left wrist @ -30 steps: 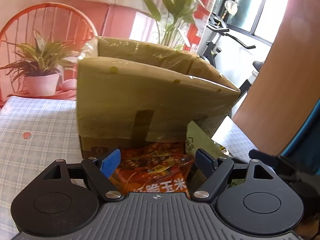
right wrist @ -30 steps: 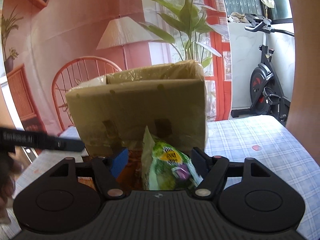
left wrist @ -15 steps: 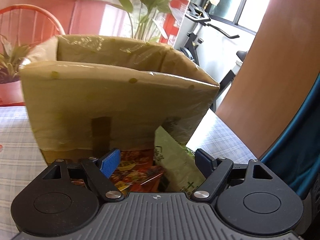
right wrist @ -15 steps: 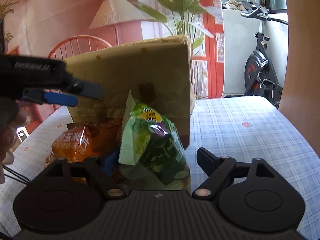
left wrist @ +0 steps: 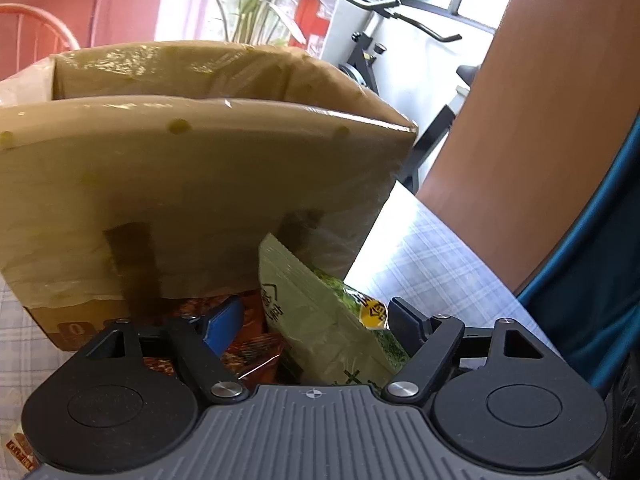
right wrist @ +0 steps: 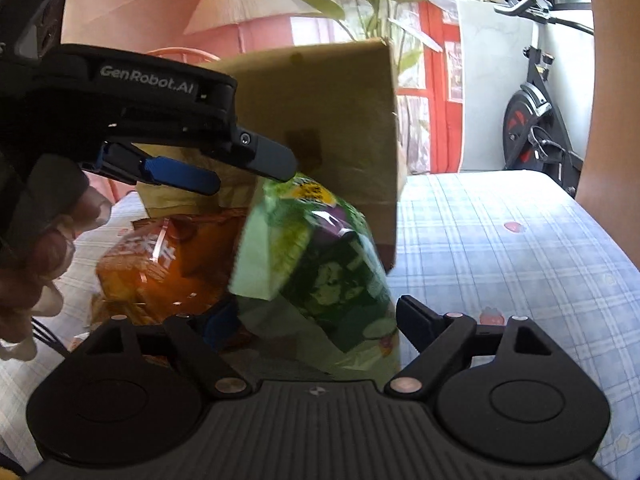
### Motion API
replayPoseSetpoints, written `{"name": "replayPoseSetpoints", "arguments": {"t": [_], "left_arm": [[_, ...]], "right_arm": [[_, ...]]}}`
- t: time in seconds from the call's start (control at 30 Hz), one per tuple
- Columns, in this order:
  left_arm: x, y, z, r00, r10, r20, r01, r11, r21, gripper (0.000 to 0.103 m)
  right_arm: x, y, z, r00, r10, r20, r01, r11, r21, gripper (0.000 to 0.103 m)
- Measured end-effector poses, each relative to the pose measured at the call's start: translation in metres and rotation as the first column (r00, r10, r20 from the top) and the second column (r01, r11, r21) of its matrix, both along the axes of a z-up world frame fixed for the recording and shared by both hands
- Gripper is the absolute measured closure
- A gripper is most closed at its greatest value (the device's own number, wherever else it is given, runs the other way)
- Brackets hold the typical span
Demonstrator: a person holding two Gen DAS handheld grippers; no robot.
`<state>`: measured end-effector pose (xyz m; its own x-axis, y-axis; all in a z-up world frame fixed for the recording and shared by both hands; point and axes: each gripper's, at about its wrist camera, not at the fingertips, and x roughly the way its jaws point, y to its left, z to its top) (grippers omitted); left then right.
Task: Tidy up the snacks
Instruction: 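Grasp the pale green bag with the left tool while the right tool grasps a green bag, then carry both bags over the box and open both tools to drop them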
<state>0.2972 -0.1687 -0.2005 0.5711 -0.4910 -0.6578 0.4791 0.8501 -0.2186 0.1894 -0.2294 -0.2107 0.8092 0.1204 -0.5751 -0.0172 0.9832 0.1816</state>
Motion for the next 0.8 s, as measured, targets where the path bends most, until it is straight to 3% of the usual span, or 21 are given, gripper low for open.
{"name": "replayPoseSetpoints", "arguments": {"t": [0.17,0.3,0.37,0.5,0.8], "left_arm": [[0.011,-0.004,-0.007,0.999,-0.02,-0.038,0.019,1.0,-0.021,0.025],[0.027,-0.009,-0.006,0.991,-0.118,-0.063,0.119,0.993,0.003,0.039],[0.032,-0.008,-0.001,0.988,-0.139,-0.073,0.14,0.99,-0.004,0.043],[0.03,-0.005,0.009,0.985,-0.16,-0.062,0.16,0.987,-0.004,0.044],[0.011,0.013,0.051,0.985,-0.174,0.011,0.175,0.983,-0.06,0.044]], "right_arm": [[0.004,-0.001,-0.003,1.0,0.023,0.021,-0.022,1.0,-0.001,0.025],[0.005,0.003,-0.001,0.999,0.047,0.026,-0.047,0.999,-0.013,0.041],[0.005,0.004,0.002,0.999,0.042,0.034,-0.042,0.999,-0.014,0.044],[0.005,-0.001,0.01,0.998,0.047,0.044,-0.047,0.999,0.02,0.048],[-0.005,0.007,0.048,0.992,0.079,0.102,-0.078,0.997,-0.016,0.048]]}}
